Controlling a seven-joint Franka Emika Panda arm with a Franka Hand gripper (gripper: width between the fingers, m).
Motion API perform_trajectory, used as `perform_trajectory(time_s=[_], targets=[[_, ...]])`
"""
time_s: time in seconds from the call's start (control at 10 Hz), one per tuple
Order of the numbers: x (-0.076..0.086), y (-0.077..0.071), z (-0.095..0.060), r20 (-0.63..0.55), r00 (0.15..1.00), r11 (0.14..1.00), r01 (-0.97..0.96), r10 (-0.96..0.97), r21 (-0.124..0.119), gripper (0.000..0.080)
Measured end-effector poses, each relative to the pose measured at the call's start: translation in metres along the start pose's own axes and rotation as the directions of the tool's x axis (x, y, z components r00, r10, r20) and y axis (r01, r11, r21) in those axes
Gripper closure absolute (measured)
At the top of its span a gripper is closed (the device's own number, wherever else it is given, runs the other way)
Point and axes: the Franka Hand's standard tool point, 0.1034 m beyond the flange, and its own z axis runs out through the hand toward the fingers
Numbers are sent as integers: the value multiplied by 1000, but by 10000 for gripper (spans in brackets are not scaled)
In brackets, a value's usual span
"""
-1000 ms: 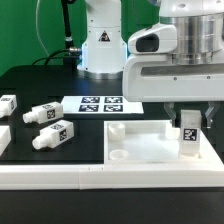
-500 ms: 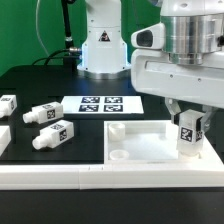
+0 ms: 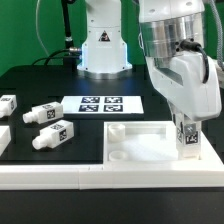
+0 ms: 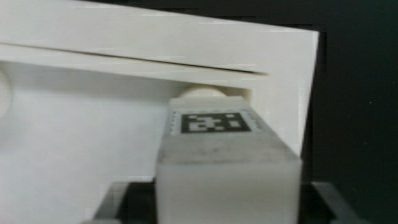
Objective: Assemble one leg
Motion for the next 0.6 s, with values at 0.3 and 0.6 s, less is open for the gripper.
perform_trajectory(time_s=[0.3,0.6], targets=[[-15,2,4,-6,879,879,476,-477,-26,162],[-15,2,4,2,763,763,646,-646,-32,152]])
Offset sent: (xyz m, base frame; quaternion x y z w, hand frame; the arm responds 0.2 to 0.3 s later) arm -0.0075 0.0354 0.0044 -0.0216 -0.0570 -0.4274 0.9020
